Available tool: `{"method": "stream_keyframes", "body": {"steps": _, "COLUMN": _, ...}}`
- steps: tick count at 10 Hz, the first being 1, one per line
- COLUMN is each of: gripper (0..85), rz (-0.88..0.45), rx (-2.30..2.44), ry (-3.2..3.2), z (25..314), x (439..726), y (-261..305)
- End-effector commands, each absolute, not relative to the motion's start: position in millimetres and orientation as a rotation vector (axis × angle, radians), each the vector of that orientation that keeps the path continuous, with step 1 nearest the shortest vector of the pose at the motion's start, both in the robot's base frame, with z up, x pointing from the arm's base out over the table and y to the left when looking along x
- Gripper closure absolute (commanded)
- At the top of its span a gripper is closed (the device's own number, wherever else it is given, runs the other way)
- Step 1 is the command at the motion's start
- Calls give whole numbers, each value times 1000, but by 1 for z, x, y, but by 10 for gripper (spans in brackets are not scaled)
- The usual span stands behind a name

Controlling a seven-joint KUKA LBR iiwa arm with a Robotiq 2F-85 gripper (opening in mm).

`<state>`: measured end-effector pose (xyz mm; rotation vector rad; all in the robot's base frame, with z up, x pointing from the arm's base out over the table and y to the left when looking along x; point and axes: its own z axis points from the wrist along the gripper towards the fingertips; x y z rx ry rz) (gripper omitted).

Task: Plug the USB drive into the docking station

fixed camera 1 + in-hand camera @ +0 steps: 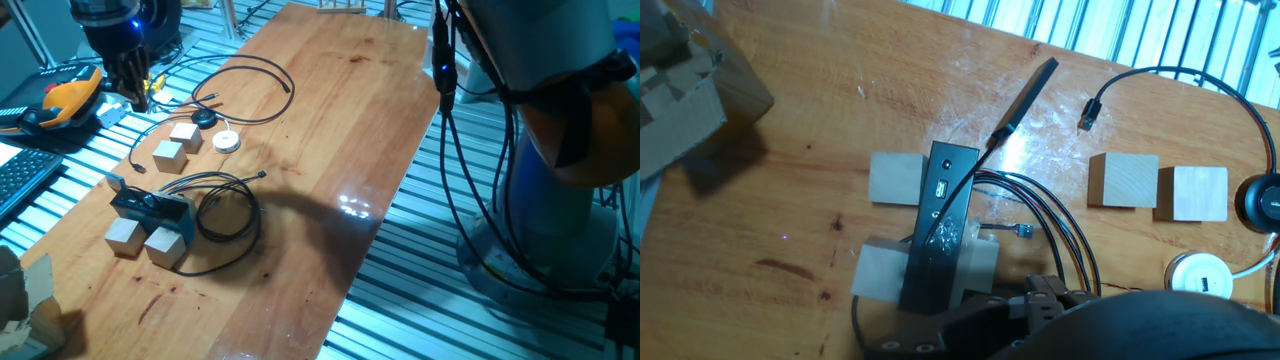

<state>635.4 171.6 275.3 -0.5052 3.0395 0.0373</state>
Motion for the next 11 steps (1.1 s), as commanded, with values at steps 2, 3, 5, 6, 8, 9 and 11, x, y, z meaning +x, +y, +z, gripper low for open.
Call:
{"method": "stream_keyframes", "body": {"steps": 2, "gripper": 850, "rz": 41, "rx": -504, "ry": 3033, "z": 275, "x": 635, "y": 172}}
{"method": "stream_keyframes", "body": {"steps": 3, "gripper": 850, "rz": 46, "rx": -504, "ry": 3035, "z": 275, "x": 635, "y": 172}}
{"method": "stream_keyframes", "body": {"steps": 5, "gripper": 850, "rz": 45, "rx": -503, "ry": 3040, "z": 273, "x": 635, "y": 175}}
{"method": "stream_keyframes", "body": {"steps": 6, "gripper": 850, "rz": 45, "rx": -501, "ry": 3041, "z": 273, "x": 635, "y": 176}}
{"method": "stream_keyframes", "body": {"steps": 8, "gripper": 850, "rz": 47, "rx": -500, "ry": 3038, "z": 273, "x": 635, "y": 176}}
{"method": "stream_keyframes", "body": {"steps": 9, "gripper": 850, "rz": 49, "rx": -498, "ry": 3038, "z": 273, "x": 635, "y": 176}}
{"method": "stream_keyframes", "body": {"steps": 11, "gripper": 850, "rz": 49, "rx": -493, "ry": 3037, "z": 273, "x": 635, "y": 176}}
